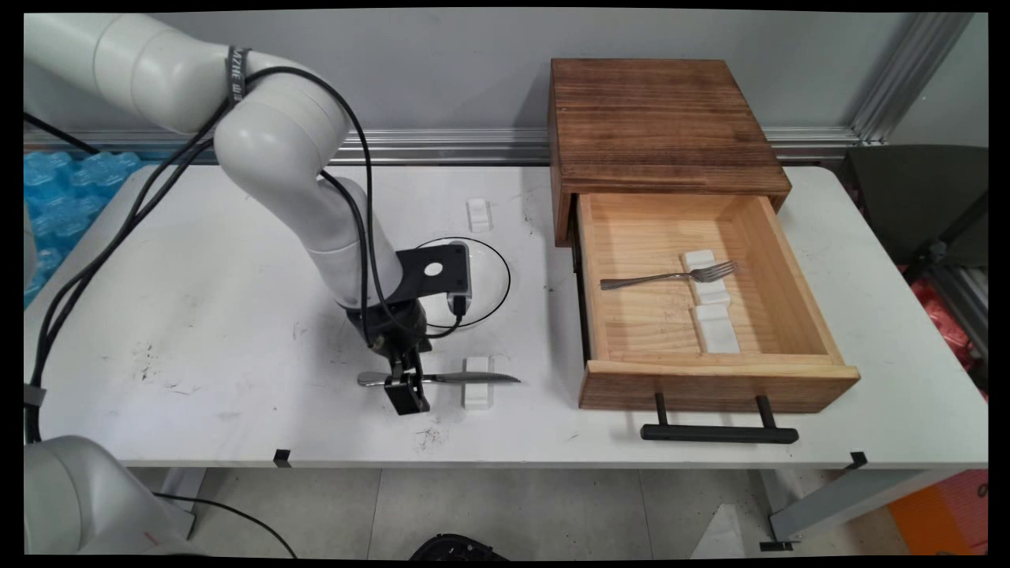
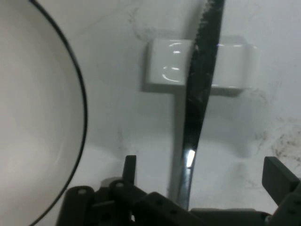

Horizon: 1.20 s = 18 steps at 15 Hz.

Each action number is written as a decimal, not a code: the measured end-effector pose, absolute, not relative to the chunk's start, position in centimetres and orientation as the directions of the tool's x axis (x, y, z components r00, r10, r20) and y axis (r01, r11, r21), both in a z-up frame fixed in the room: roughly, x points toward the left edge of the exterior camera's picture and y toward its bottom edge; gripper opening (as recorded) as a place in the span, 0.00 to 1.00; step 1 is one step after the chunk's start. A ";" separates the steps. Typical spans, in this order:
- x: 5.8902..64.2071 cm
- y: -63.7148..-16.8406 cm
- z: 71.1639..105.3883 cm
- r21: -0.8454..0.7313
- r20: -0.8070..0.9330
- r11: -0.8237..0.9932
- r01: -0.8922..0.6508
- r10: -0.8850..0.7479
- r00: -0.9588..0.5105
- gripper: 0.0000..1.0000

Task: Pick up the knife from the right of the white plate

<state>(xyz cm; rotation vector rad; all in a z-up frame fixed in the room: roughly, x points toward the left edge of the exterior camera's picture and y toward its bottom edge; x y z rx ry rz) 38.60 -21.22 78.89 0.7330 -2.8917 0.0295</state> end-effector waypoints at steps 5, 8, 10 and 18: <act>37.9 -20.6 78.7 0.018 0.133 0.883 -0.469 -0.467 -0.874 1.00; 37.6 -20.3 78.7 0.016 0.119 0.883 -0.470 -0.468 -0.876 1.00; 37.4 -20.2 78.7 0.015 0.113 0.883 -0.470 -0.469 -0.876 1.00; 36.9 -20.3 78.8 -0.001 0.102 0.884 -0.467 -0.464 -0.880 1.00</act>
